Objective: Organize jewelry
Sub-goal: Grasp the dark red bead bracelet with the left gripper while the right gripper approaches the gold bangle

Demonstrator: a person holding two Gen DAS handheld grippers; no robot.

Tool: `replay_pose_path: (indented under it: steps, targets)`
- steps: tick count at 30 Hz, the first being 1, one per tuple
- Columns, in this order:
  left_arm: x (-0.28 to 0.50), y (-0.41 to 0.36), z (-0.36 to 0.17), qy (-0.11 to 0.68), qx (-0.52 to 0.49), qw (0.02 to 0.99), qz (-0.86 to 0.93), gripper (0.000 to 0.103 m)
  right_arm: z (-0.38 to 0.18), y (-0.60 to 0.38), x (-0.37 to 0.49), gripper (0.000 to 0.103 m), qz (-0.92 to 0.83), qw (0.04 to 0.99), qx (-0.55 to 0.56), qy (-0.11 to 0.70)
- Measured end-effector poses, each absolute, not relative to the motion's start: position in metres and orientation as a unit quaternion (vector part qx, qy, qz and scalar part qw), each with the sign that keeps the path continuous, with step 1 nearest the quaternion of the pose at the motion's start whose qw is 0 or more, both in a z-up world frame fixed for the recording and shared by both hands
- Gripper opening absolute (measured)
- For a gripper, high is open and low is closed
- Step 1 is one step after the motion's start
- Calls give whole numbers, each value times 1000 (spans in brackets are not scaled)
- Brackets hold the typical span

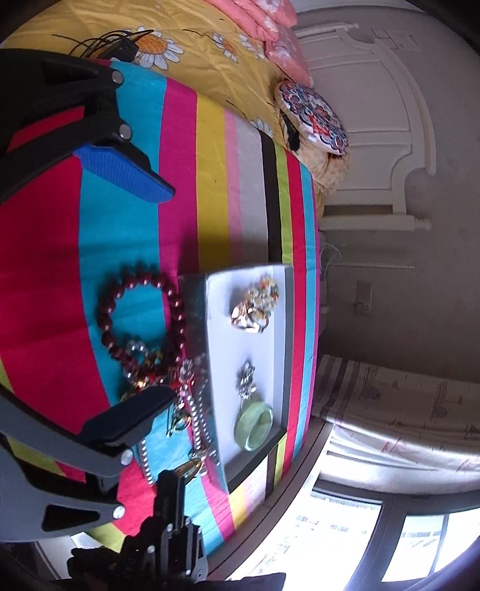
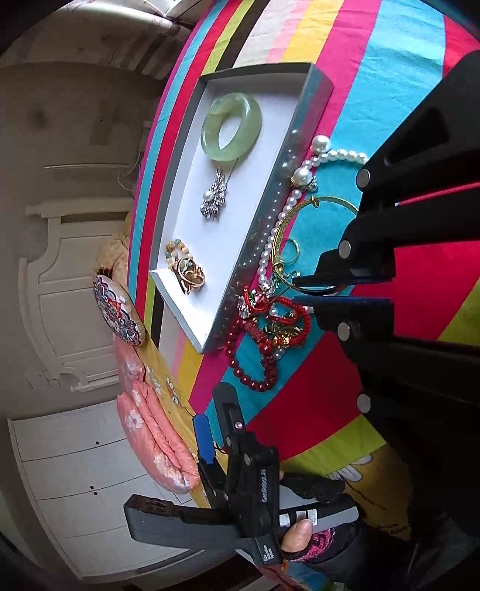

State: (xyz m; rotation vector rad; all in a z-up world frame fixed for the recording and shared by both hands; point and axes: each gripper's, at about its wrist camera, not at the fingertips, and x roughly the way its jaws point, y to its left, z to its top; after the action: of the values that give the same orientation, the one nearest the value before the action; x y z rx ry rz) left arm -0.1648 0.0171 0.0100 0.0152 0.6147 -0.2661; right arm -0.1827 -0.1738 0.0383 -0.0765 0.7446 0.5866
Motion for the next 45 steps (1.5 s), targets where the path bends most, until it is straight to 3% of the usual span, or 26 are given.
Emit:
replay_pose_path:
  steps: [1,6,9,16,19,20,24,32,45]
  targets:
    - [-167,10,10,303,16,942,-143,95,39,-177,-184,6,279,891,-36,356]
    - [-165,-17,-3,336,59,920,-191,42,40,-187,-186,6,270,895,-27,353]
    - [-166,-26,-12,346,81,913,-201,30,38,-190,-187,6,268,896,-24,354]
    - [-159,-27,-25,359,102,906,-199,30,35,-192,-189,6,267,895,-18,357]
    - [-159,-26,-25,357,101,906,-205,22,35,-192,-188,6,265,896,-18,356]
    - [-160,-25,-25,353,96,907,-207,15,35,-193,-188,6,263,897,-17,355]
    - [-165,-17,-17,336,76,915,-212,13,34,-195,-188,6,259,898,-15,355]
    - [-161,17,8,307,2,931,-196,13,34,-197,-190,6,257,900,-7,351]
    - [-158,22,42,275,14,943,-184,13,49,-207,-183,6,240,912,-9,334]
